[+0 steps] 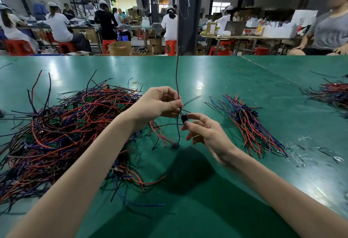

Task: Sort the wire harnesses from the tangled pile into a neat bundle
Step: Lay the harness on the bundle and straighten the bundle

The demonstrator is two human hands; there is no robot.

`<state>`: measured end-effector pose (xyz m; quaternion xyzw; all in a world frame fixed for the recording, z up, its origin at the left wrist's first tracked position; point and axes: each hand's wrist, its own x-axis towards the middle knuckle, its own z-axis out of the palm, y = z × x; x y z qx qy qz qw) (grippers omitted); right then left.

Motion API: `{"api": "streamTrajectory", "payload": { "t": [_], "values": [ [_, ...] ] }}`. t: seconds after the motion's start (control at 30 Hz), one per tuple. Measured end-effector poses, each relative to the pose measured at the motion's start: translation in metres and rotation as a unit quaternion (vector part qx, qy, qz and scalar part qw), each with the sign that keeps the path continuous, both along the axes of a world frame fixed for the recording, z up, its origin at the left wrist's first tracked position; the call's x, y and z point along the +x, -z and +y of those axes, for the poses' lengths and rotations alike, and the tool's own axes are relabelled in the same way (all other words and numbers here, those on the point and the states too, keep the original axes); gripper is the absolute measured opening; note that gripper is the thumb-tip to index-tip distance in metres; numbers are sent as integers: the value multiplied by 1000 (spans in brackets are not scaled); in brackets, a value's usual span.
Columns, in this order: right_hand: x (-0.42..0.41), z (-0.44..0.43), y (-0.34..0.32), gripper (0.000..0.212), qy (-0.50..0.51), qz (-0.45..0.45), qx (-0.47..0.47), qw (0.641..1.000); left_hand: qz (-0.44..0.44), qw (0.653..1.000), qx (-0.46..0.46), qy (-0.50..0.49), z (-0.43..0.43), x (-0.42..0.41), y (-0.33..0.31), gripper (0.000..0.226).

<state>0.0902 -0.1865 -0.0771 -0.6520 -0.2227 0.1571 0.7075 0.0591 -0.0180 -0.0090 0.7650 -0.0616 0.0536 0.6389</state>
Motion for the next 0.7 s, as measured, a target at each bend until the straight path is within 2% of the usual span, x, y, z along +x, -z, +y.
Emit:
{"api": "streamTrajectory", "payload": {
  "t": [0.2,0.33,0.43,0.57,0.7],
  "values": [
    [-4,2,-1,5,26,-33,7,999,-2,1000,-8,-1,-9,2,7,6],
    [-1,-2,-5,6,38,37,64,997,15,999,-29,-12,-8,5,10,18],
    [6,-8,-11,8,38,73,106,991,40,998,50,-4,-7,5,15,33],
    [14,-16,-16,11,50,142,162,975,49,990,134,2,-3,4,20,25],
    [19,-20,-16,12,55,163,178,969,76,978,196,-7,8,4,19,20]
  ]
}}
